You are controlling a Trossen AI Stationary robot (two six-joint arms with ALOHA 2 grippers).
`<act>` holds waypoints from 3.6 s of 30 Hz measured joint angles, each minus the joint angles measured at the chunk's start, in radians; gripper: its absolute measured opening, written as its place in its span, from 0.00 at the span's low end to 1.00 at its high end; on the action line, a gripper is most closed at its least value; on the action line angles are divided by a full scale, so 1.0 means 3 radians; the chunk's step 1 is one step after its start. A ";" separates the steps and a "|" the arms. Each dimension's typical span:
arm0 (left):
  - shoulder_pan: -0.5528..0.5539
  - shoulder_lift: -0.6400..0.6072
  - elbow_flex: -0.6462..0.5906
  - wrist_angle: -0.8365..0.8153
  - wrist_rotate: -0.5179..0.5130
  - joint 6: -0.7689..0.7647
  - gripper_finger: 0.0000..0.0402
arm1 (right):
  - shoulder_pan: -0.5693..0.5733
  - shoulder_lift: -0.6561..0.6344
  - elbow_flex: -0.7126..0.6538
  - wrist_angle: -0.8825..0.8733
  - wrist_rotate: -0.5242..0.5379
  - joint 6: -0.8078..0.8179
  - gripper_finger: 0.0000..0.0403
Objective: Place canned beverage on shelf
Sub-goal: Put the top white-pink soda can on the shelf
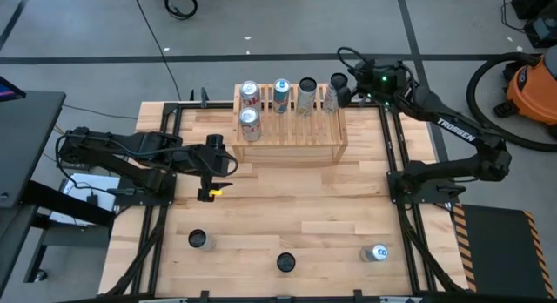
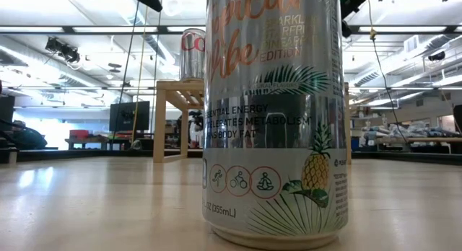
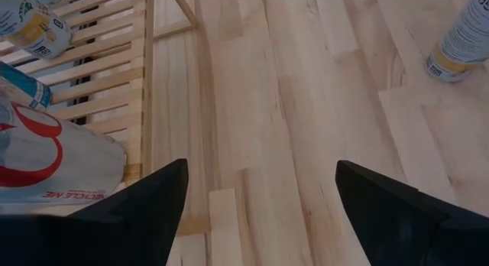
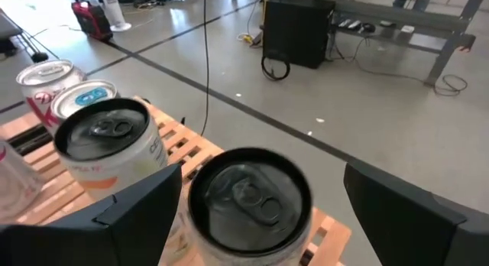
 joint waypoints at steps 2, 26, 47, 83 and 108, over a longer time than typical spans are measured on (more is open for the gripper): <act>0.0000 0.0000 0.0000 0.0016 0.0000 0.0000 0.83 | 0.0006 0.0000 -0.0028 0.0000 -0.0002 0.0007 0.93; 0.0000 0.0000 0.0000 0.0031 0.0001 0.0003 0.83 | 0.0004 -0.0004 -0.0064 -0.0082 -0.0164 -0.0018 0.68; 0.0000 0.0000 0.0000 0.0030 0.0001 0.0003 0.83 | -0.0572 -0.0004 -0.0065 -0.0062 -0.1871 -0.0617 0.64; 0.0000 0.0000 0.0000 0.0030 0.0002 0.0000 0.83 | -0.1230 0.0216 -0.0058 0.0062 -0.3040 -0.1326 0.65; -0.0001 0.0000 0.0000 0.0030 0.0001 0.0003 0.83 | -0.1146 0.0214 -0.0064 0.0008 -0.2794 -0.1444 0.80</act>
